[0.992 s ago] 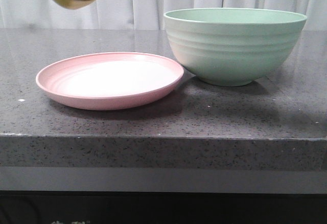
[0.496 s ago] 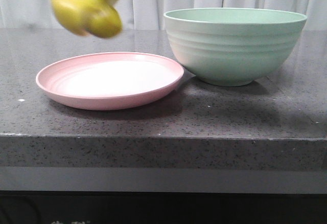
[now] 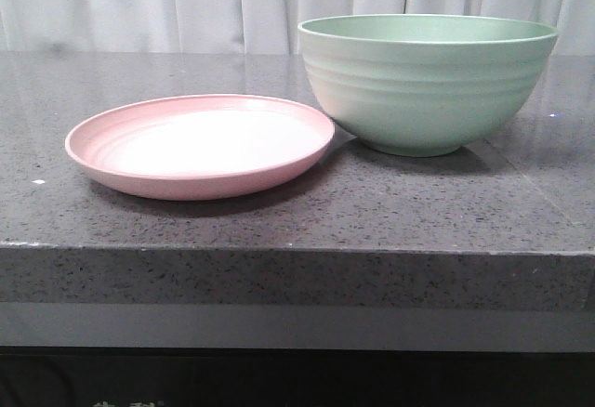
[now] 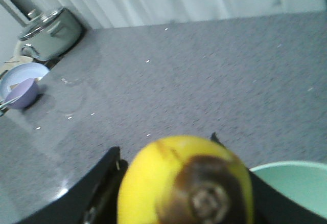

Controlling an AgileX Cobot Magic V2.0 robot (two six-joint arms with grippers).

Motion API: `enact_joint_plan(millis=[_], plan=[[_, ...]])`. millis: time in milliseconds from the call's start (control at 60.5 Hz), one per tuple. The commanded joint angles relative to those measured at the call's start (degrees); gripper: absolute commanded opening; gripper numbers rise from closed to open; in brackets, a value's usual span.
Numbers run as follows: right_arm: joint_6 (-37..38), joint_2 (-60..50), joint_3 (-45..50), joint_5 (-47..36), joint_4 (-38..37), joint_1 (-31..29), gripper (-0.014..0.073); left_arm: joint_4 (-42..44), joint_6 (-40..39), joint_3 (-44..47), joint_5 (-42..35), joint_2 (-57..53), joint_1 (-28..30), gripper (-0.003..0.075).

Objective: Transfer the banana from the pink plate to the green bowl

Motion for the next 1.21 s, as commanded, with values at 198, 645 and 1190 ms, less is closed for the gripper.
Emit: enact_joint_plan(millis=[198,645,1190], plan=[[-0.70,8.48,-9.62,0.02,-14.66,-2.16,0.0162,0.20,0.31,-1.61,-3.28,-1.56,-0.40,0.0631],[-0.70,14.57,-9.62,1.93,-20.93,-1.89,0.0390,0.53,0.31,-1.61,-3.28,-1.56,-0.40,0.0631],[23.48,6.24,-9.82,6.84,-33.20,-2.68,0.0423,0.67,-1.07,-1.61,-3.28,-1.56,4.39,0.0616]])
